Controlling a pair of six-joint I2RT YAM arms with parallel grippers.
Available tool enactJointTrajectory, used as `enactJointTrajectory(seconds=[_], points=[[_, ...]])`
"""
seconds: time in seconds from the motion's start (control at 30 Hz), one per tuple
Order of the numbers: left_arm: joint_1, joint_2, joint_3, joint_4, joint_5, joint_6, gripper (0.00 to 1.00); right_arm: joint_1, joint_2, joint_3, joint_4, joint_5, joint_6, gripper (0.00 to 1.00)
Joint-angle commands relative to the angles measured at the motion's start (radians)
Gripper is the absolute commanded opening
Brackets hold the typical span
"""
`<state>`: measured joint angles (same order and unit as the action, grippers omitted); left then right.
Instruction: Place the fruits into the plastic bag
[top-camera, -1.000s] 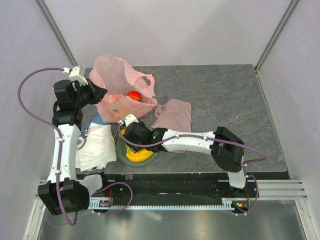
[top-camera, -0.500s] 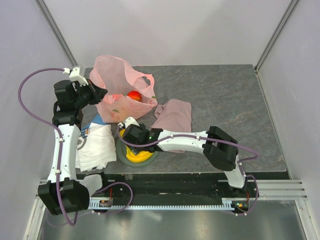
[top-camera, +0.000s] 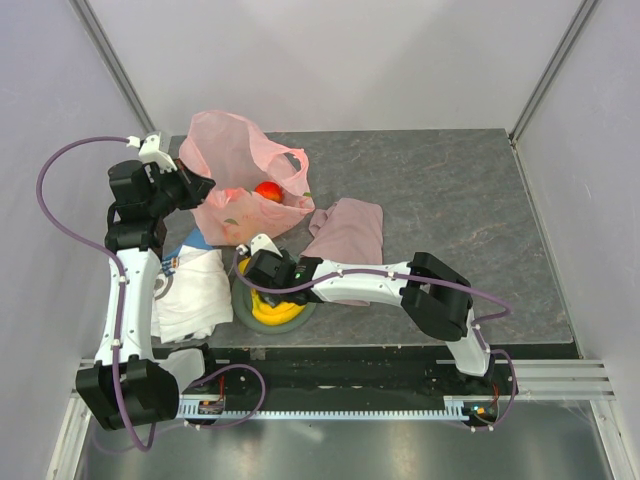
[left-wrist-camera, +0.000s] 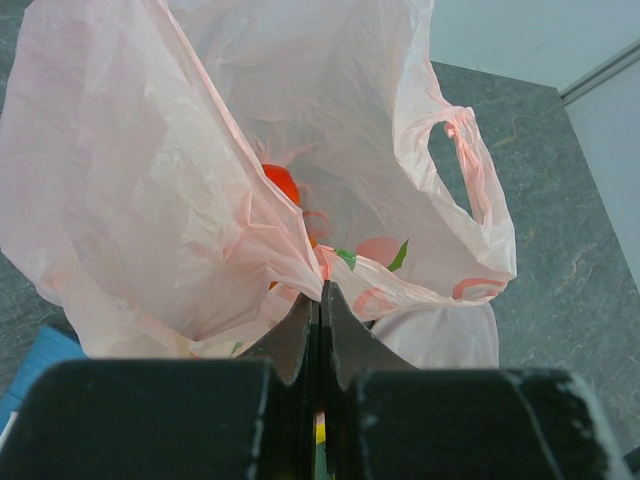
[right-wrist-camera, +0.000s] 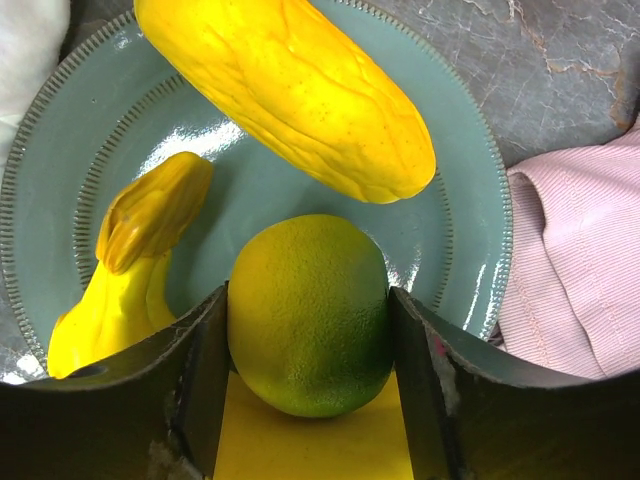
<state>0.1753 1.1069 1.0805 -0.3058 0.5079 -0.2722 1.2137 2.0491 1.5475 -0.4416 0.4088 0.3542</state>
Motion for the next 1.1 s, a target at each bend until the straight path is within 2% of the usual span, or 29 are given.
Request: enactJointTrajectory(seconds=[0.0,0.2,0.6,0.73,0.87,1.07], points=[[0.001,-0.018,0.001,0.019,0.009,0.016,0.02,0.0,-0.001,0.033,-0.009,0.031,0.002,0.59],[0.001,-0.018,-0.002,0.019,0.009,0.014,0.02,0.0,-0.038,0.008,0.026,0.024,0.0,0.51],[0.001,-0.016,-0.004,0.022,0.011,0.013,0.02,-0.006,-0.196,-0.121,0.181,0.012,0.006,0.45],[0.001,-0.016,-0.004,0.02,0.011,0.011,0.01,-0.022,-0.338,-0.269,0.343,-0.094,0.0,0.45],[0.001,-0.016,-0.002,0.024,0.014,0.01,0.02,-0.072,-0.42,-0.319,0.434,-0.178,0.011,0.45],[0.0,-0.019,-0.007,0.028,0.023,0.008,0.02,-0.253,-0.487,-0.334,0.604,-0.431,0.063,0.45]])
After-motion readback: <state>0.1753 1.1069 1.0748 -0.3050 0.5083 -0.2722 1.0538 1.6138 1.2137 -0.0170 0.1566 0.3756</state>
